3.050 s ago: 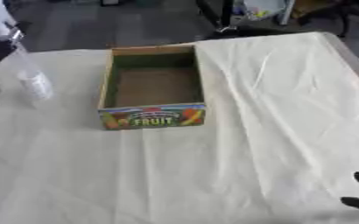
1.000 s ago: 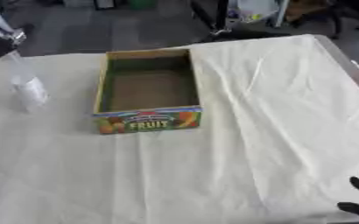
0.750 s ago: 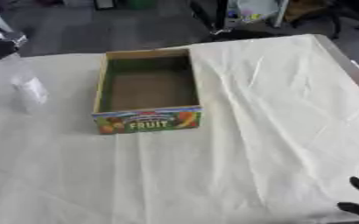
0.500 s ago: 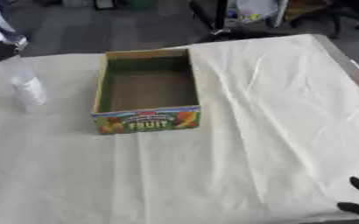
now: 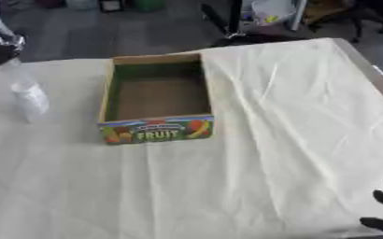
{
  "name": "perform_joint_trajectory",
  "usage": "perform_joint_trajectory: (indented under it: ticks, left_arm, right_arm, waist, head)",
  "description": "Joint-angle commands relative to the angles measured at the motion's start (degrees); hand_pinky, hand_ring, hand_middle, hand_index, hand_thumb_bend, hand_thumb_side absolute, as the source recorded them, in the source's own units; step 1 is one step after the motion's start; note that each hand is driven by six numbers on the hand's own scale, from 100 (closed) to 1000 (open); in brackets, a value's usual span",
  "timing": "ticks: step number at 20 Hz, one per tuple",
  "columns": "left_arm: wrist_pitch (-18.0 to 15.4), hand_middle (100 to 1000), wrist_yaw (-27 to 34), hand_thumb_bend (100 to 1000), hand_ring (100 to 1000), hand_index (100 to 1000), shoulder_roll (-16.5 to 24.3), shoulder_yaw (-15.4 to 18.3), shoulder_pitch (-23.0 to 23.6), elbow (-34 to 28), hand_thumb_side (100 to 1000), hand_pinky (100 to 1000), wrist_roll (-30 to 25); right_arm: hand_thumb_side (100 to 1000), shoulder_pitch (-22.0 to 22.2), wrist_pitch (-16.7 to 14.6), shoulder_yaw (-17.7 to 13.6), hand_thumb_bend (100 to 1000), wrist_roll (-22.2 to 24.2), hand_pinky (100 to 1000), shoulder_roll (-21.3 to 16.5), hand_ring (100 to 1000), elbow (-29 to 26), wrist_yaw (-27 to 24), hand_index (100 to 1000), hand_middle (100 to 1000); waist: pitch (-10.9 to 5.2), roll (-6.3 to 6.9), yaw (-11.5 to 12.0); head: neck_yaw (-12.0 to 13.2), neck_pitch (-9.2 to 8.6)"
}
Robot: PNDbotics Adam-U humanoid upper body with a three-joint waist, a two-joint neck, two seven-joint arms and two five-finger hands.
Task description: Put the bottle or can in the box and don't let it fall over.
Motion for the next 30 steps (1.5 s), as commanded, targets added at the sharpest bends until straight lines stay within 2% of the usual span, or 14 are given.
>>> perform_joint_trajectory:
  ticks: [1, 7, 19, 24, 30]
  left_arm:
    - [-0.2, 304, 0.3, 243, 660, 577, 2.4, 0.1, -1.0, -0.9, 100, 785, 0.7]
    - [-0.2, 201, 0.3, 214, 564, 498, 2.7, 0.1, -1.0, -1.9, 100, 758, 0.9]
    - [0.7, 156, 0.4, 200, 527, 463, 3.2, 0.3, -1.2, -6.6, 100, 737, 1.2]
    - [1.8, 135, 0.8, 194, 505, 443, 3.6, 0.2, -1.5, -10.7, 100, 718, 1.6]
    - [2.7, 132, 3.1, 177, 494, 438, 3.9, -1.4, -2.8, -18.7, 100, 709, -0.2]
  right_arm:
    - [470, 0.1, -0.1, 0.2, 100, 0.2, 789, -0.3, 1000, -1.3, 0.1, 1000, 1000]
    - [470, 0.2, -0.1, 0.1, 100, 0.2, 789, -0.3, 1000, -1.3, 0.1, 1000, 1000]
    - [470, 0.2, -0.1, 0.1, 100, 0.2, 789, -0.3, 1000, -1.3, 0.0, 1000, 1000]
    - [470, 0.2, -0.2, 0.1, 100, 0.2, 789, -0.4, 1000, -1.3, 0.0, 1000, 1000]
    - [470, 0.3, -0.2, 0.2, 100, 0.3, 789, -0.5, 1000, -1.3, 0.0, 1000, 1000]
  waist:
    - [-0.62, -0.06, -0.1]
    - [-0.65, -0.1, -0.1]
    - [-0.71, -0.06, 0.0]
    - [-0.76, -0.07, 0.0]
    - [-0.86, -0.06, 0.0]
  head:
    - [-0.1, -0.6]
    - [-0.2, -0.55]
    - [-0.7, -0.52]
    - [-1.0, -0.71]
    - [-1.1, -0.72]
